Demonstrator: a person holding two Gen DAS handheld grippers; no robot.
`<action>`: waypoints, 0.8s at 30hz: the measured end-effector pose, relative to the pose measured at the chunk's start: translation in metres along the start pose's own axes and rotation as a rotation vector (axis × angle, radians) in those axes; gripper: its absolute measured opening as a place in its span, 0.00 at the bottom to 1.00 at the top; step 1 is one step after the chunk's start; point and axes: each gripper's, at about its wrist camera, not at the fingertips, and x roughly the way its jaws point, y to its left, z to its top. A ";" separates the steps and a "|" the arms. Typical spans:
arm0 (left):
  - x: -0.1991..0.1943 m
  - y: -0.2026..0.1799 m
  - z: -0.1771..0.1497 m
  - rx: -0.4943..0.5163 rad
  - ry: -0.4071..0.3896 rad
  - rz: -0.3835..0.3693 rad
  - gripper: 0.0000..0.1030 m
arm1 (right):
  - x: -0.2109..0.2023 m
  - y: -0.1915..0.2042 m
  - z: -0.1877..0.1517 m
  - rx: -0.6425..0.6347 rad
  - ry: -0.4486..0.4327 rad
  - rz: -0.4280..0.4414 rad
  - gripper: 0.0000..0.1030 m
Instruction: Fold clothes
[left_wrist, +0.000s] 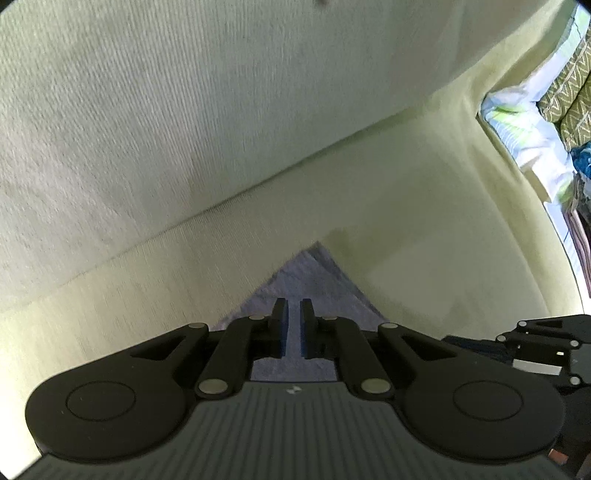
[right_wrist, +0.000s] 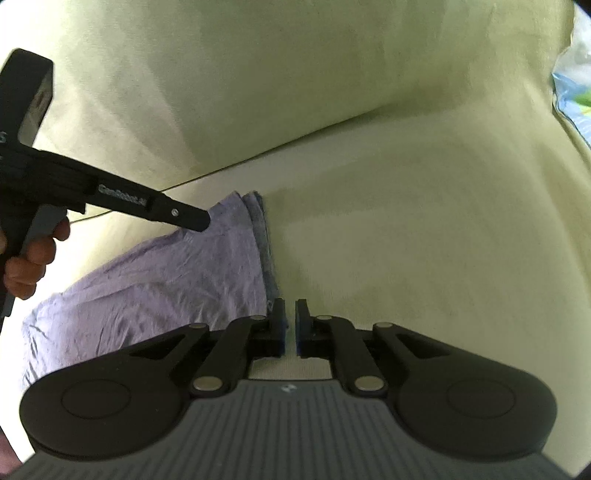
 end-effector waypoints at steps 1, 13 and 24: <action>0.002 -0.003 0.000 -0.004 0.003 -0.003 0.04 | -0.001 0.001 -0.002 -0.006 0.005 0.004 0.07; 0.021 -0.047 -0.004 -0.031 0.006 -0.020 0.09 | -0.003 0.006 -0.005 -0.052 0.053 -0.023 0.00; 0.048 -0.088 0.009 -0.009 0.004 -0.007 0.11 | -0.009 0.012 -0.003 -0.047 0.038 -0.021 0.09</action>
